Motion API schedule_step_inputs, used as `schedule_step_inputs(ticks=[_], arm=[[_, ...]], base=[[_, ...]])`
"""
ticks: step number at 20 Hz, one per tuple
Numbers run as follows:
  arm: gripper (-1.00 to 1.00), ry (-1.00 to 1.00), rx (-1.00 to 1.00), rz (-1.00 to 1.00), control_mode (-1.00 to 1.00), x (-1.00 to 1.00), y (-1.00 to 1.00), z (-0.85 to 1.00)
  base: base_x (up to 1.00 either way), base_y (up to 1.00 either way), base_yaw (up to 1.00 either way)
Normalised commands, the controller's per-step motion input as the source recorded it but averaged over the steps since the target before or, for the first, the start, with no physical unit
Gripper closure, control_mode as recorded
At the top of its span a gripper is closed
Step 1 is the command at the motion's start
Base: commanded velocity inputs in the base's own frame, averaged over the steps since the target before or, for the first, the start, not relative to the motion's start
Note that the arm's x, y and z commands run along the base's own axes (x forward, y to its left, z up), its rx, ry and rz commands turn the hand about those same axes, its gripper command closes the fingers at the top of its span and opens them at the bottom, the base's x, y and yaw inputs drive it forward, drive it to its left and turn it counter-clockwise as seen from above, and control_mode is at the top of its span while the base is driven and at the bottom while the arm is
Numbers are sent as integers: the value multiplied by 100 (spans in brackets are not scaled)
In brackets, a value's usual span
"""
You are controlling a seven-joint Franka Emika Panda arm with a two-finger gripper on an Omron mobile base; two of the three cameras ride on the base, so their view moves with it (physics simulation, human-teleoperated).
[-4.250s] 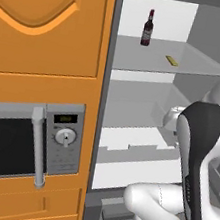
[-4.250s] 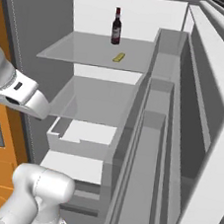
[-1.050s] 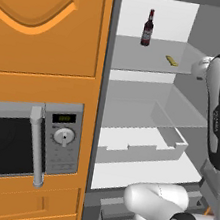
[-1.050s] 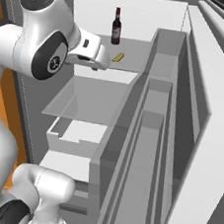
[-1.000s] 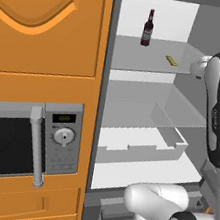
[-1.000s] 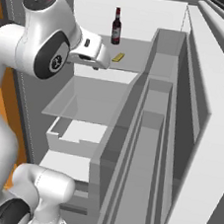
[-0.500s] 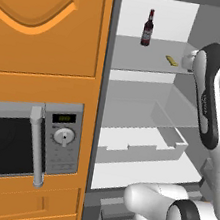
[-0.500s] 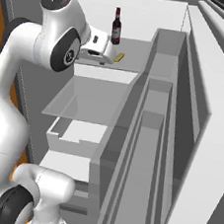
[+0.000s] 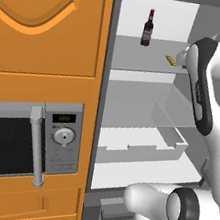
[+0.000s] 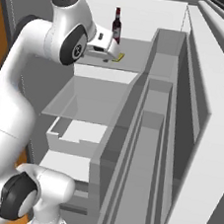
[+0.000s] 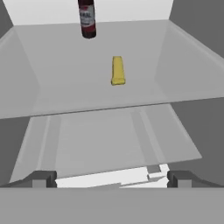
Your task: Pick the egg and butter from the fridge and place them by the bowl for mixing.
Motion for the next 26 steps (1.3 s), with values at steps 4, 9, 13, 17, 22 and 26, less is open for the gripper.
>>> schedule_step_inputs(ticks=[4, 9, 13, 17, 22, 26], arm=[[-100, 2, 0, 0, -100, 38, 0, -8], [-100, 0, 0, 0, -100, 38, 0, -26], [-100, 0, 0, 0, -100, 34, 0, -26], [-100, 0, 0, 0, -100, 32, -2, -14], [-100, 0, 2, 1, -100, 27, -13, 0], [-100, 0, 0, 0, -100, 40, -6, -4]], base=[[0, 0, 0], [0, 0, 0], [0, 0, 0], [0, 0, 0], [0, 0, 0], [0, 0, 0]])
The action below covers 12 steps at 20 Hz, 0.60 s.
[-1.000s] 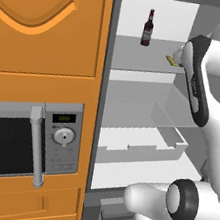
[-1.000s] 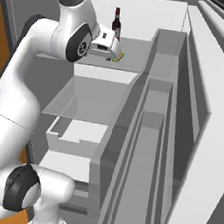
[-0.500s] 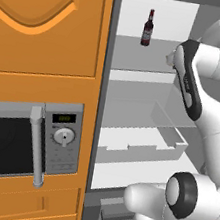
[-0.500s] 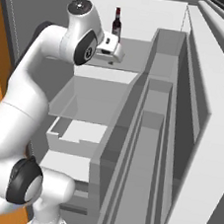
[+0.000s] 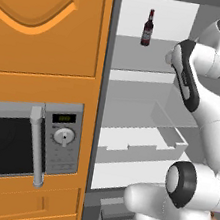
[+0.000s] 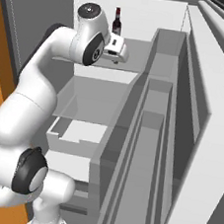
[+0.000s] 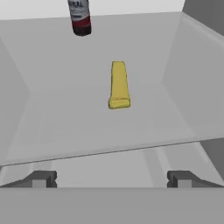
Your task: Pick the egg and butter from the fridge and place them by the bowl for mixing.
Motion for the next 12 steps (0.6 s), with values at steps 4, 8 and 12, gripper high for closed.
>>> schedule_step_inputs(ticks=[4, 8, 12], arm=[[-100, 0, 0, 0, -100, 39, 0, -4], [-100, 0, 0, 0, -100, 41, -1, -3], [-100, 0, 0, 0, -100, 32, -3, -8]], base=[[0, 0, 0], [0, 0, 0], [0, 0, 0]])
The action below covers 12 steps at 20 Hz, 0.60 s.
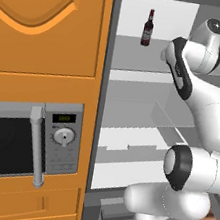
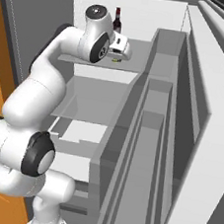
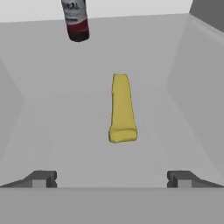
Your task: Pick the egg and butter from the fridge and place them by the bowl for mixing.
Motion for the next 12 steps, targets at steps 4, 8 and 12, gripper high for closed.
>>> schedule_step_inputs(ticks=[4, 8, 12], arm=[[-100, 0, 0, 1, -100, 29, -7, -16], [-100, 0, 0, 1, -100, 26, -8, -13], [-100, 0, 3, 1, -100, 31, -12, -2]], base=[[0, 0, 0], [0, 0, 0], [0, 0, 0]])
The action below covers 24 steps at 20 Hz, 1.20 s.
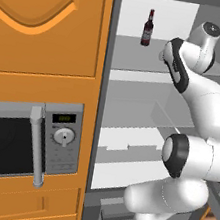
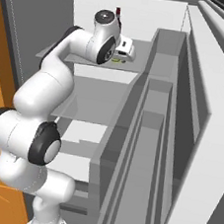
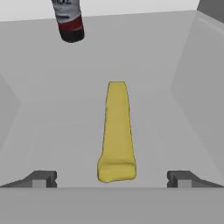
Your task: Pick the egg and butter from the fridge and place them by the bowl for mixing.
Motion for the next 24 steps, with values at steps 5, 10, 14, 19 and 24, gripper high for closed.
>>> schedule_step_inputs(ticks=[5, 10, 14, 19, 24], arm=[[-100, 1, 1, 1, -100, 34, -7, 0], [-100, 0, 0, 0, -100, 32, 0, -10], [-100, 1, 0, 0, -100, 23, 0, -13], [-100, 1, 0, 0, -100, 15, 0, -16], [100, 1, 0, 0, -100, 5, 0, -25]], base=[[0, 0, 0], [0, 0, 0], [0, 0, 0], [0, 0, 0], [0, 0, 0]])
